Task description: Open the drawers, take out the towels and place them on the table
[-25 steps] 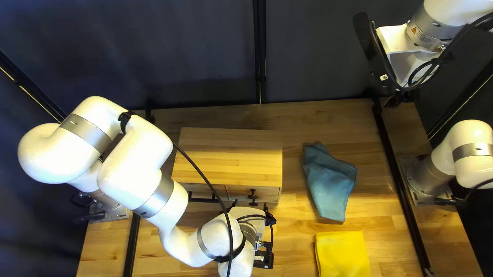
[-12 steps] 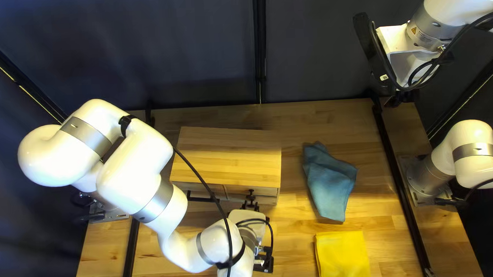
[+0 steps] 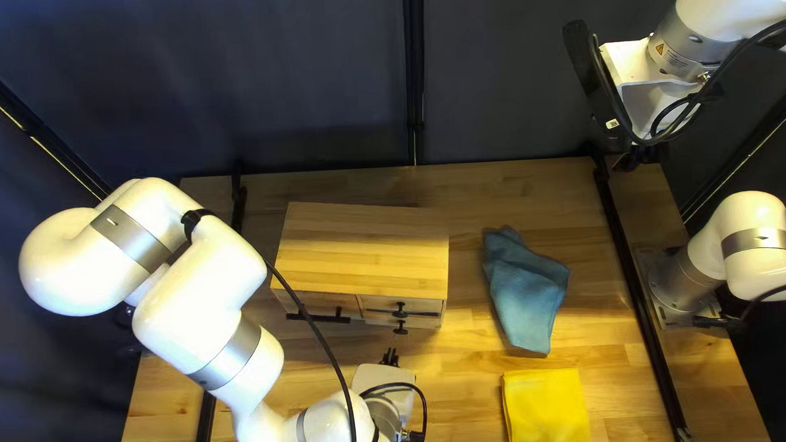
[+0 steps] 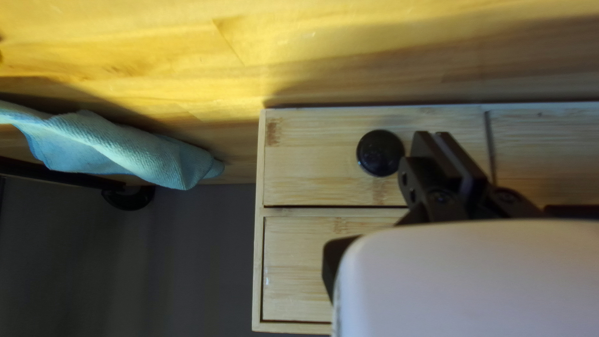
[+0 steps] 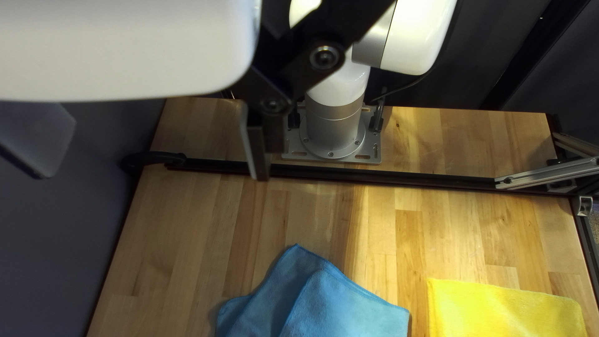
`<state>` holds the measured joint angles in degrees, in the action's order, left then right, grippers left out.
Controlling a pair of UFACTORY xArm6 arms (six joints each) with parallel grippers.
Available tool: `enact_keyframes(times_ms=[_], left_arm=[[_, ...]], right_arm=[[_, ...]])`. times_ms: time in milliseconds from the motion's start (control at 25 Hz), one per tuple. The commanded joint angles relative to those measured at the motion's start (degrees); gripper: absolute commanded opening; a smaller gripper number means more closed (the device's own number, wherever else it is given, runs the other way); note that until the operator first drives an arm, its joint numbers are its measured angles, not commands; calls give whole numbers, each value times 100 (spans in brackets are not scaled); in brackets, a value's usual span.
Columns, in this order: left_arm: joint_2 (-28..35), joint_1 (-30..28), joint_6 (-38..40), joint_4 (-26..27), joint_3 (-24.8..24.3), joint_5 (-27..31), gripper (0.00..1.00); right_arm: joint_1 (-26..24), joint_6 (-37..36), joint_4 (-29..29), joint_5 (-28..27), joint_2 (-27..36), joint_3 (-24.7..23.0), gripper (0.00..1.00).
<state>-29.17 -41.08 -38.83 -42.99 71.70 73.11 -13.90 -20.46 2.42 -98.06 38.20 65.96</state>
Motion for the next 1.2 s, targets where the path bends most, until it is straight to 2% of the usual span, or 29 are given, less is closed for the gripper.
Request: enact_keyframes(times_ms=[40,480,1200], left_arm=[[193,79,-62,44,-121,-80,100],[332,403,-99,-337,-423,-343,100],[3,565,-72,-636,-284,-510,100]], right_arm=[[0,0,0,0,0,0,100],[0,0,0,0,0,0,100],[0,0,0,0,0,0,100]])
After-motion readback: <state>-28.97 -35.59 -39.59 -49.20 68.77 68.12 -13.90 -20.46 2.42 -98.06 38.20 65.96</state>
